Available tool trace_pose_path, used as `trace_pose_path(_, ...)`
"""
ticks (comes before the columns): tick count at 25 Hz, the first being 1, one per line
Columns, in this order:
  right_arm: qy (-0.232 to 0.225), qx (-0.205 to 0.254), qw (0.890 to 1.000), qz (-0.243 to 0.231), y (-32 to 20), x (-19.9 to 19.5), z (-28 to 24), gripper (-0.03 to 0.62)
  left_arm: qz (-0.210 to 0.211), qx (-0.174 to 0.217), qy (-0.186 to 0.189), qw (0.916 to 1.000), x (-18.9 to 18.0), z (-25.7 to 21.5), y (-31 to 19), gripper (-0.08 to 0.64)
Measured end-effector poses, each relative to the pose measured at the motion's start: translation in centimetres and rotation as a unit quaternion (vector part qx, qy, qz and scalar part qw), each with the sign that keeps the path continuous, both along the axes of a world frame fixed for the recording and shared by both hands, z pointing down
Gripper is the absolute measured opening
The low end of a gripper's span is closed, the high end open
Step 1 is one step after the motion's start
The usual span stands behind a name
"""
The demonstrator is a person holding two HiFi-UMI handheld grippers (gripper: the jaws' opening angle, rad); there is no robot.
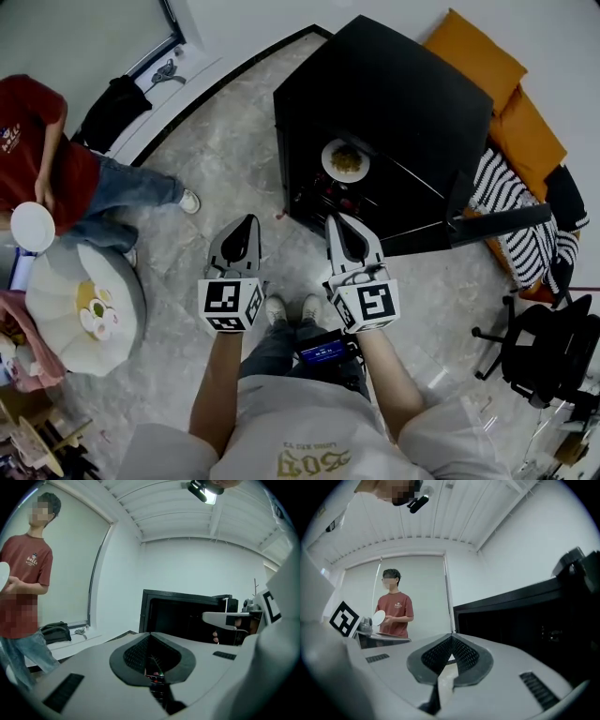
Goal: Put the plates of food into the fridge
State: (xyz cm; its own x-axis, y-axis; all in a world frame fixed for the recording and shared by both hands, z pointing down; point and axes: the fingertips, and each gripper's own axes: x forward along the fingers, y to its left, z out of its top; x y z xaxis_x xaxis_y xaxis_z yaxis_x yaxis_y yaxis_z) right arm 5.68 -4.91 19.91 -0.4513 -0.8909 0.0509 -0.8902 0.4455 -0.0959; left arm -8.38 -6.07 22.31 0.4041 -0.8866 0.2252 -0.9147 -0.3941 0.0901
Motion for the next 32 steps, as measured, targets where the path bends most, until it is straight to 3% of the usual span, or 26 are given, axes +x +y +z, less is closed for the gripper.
trace_pose_path(12, 0.014, 0.003, 1.0, -0.013, -0.3, -2.4, -3.6, 0.009, -0.048, 0.04, -0.012, 0.998, -3.4, -4.7, 1.2, 0.006)
trace_pose_path(23, 0.028, 0.001, 0.999, -0.02, 0.9, -4.0, -5.0, 0.008, -0.059, 0.063, -0.017, 0.9962, -5.2, -7.1, 2.1, 0.006)
trace_pose_path(32, 0.035, 0.015, 0.999, -0.018, 0.2, -4.4, -6.5, 0.009, -0.06, 0.073, 0.005, 0.9955, -5.7, -8.2, 2.0, 0.006)
